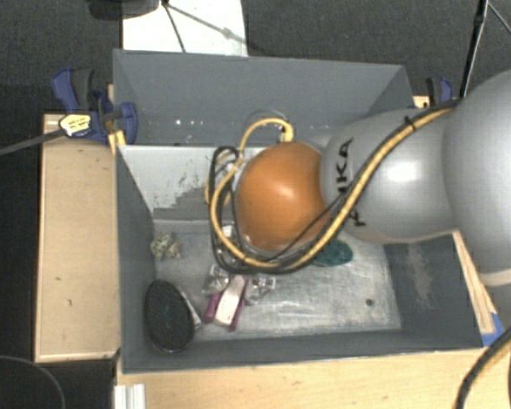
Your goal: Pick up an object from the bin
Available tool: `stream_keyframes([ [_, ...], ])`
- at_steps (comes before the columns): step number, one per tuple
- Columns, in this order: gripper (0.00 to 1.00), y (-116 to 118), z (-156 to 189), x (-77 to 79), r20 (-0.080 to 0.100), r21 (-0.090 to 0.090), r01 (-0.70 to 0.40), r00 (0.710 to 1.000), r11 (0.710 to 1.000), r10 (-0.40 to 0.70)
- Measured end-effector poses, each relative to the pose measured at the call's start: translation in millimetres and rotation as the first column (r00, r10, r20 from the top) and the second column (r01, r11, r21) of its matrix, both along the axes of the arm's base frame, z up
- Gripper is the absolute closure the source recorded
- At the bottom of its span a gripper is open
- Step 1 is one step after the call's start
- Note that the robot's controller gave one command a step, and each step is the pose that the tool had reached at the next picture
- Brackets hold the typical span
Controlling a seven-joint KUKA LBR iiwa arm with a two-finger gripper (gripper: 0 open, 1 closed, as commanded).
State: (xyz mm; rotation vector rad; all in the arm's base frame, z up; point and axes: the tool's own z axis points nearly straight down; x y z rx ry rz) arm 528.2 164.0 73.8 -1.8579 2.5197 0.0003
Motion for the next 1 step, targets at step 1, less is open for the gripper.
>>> stream_keyframes([
  [1,1.0,0.6,7.9,0.5,-0.005,-0.002,0.011,1.0,1.0,-0.011],
])
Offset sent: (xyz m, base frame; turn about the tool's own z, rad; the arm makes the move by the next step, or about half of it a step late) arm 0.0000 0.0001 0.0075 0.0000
